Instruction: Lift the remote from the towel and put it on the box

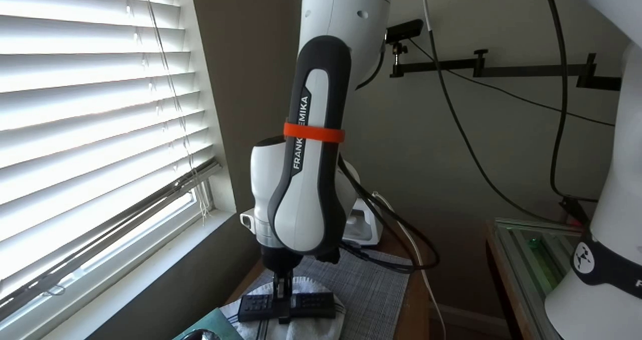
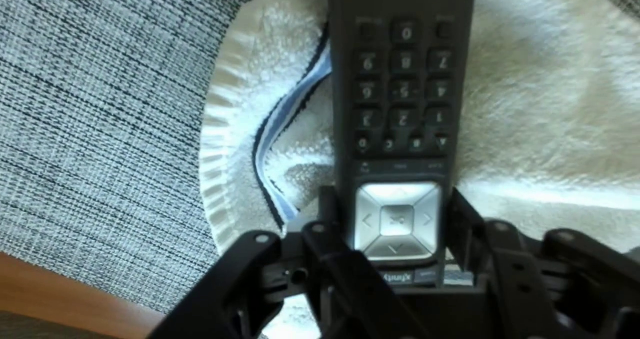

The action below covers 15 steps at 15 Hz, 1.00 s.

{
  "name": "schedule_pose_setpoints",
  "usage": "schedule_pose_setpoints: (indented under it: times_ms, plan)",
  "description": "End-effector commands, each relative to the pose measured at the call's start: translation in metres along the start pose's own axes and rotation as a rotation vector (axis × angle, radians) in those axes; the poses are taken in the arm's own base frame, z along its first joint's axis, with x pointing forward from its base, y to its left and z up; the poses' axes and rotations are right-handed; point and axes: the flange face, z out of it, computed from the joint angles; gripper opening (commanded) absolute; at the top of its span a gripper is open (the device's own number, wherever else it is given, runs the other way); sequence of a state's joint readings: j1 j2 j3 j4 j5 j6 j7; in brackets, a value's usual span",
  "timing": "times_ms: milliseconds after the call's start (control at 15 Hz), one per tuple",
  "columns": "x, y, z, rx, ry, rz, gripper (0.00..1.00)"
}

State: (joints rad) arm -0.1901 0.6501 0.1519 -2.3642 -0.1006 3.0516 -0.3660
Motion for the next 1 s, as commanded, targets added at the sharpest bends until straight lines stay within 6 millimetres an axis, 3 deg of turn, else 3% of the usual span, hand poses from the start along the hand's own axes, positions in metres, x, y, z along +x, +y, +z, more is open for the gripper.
schedule_pose_setpoints:
  times_ms: [0, 533, 933]
  plan:
    - [0.002, -0.016, -0.036, 0.006, -0.024, -0.037, 0.28]
    - [0.025, -0.025, -0.124, -0.048, -0.214, -0.01, 0.28]
    - [0.068, -0.076, -0.18, -0.07, -0.253, -0.229, 0.28]
